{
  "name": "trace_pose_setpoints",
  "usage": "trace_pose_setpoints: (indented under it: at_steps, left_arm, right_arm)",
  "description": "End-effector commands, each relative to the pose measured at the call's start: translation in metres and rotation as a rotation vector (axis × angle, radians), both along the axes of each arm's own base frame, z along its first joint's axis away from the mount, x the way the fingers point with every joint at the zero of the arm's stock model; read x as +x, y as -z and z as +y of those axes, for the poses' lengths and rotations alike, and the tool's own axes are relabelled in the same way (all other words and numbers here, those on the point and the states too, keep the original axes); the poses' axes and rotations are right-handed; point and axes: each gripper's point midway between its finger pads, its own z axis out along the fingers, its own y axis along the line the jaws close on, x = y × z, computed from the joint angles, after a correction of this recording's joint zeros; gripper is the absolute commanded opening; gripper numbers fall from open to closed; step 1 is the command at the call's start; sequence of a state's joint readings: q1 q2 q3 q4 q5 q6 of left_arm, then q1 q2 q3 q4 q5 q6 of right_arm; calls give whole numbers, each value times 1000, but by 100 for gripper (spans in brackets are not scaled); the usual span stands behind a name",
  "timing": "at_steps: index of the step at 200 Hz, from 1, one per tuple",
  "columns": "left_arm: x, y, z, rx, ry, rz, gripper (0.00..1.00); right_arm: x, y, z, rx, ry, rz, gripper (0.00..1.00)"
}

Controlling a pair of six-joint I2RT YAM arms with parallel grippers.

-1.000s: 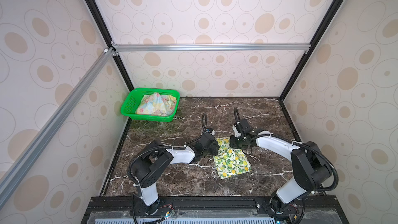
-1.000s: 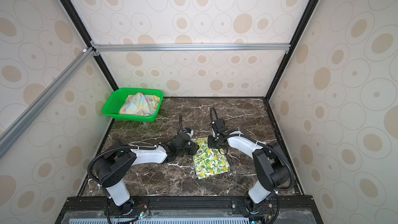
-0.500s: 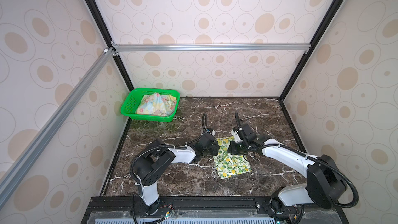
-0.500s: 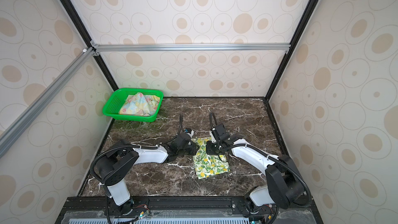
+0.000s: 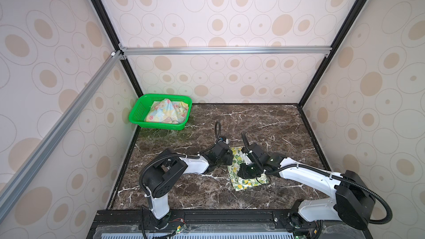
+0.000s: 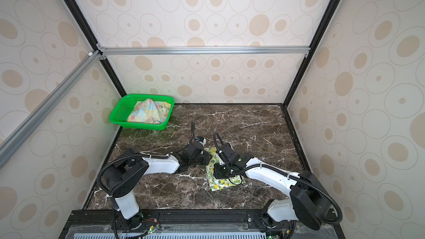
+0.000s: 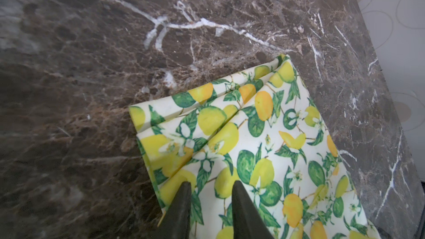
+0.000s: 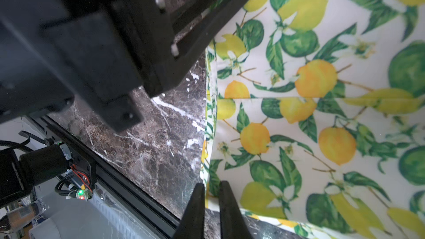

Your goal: Fold and stack the skirts

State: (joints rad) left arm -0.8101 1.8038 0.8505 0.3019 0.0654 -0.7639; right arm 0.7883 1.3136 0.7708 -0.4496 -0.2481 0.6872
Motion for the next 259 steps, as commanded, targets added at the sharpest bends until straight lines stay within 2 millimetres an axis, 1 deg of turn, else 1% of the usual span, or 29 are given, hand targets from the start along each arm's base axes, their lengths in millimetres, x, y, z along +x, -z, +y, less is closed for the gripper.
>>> trace_pose_setpoints:
  at_steps: [1, 20, 43, 59, 71, 84, 92, 106, 118, 156, 185, 224, 259]
  left_arm:
    - [15, -2, 4, 28, -33, -33, 31]
    - [20, -5, 5, 31, -42, -50, 31]
    - [22, -11, 1, 8, -34, -66, 31]
    - [24, -16, -1, -7, -33, -78, 31]
    - [24, -18, -2, -15, -30, -83, 32]
    - [23, -23, -5, -29, -20, -84, 31]
    - [21, -25, -6, -35, -12, -82, 32]
    - [18, -27, -7, -45, -6, -77, 32]
    - [18, -25, -5, -46, -12, -66, 32]
    - [19, -7, -5, -28, -24, -43, 32]
    - [26, 2, -9, -11, -31, -41, 31]
    - [40, 10, -13, 14, -38, -53, 31]
    - [50, 13, -12, 20, -50, -65, 31]
  right_arm:
    - [-12, -3, -6, -10, 9, 23, 16]
    - [-11, -13, -11, -25, 10, -9, 17]
    - [0, -26, -13, -46, 10, -68, 17]
    - [6, -26, -10, -62, -2, -87, 17]
    - [14, -25, -9, -75, 6, -110, 17]
    - [21, -23, -4, -72, 2, -128, 16]
    - [22, -21, 0, -70, -8, -119, 15]
    - [18, -12, 5, -65, -31, -85, 13]
    - [13, -3, 5, -66, -43, -53, 11]
    - [-5, 19, 0, -68, -55, 23, 8]
    - [-13, 39, -7, -88, -38, 67, 7]
    - [-20, 58, -11, -130, -26, 133, 5]
    - [-23, 76, -12, -165, -3, 193, 0]
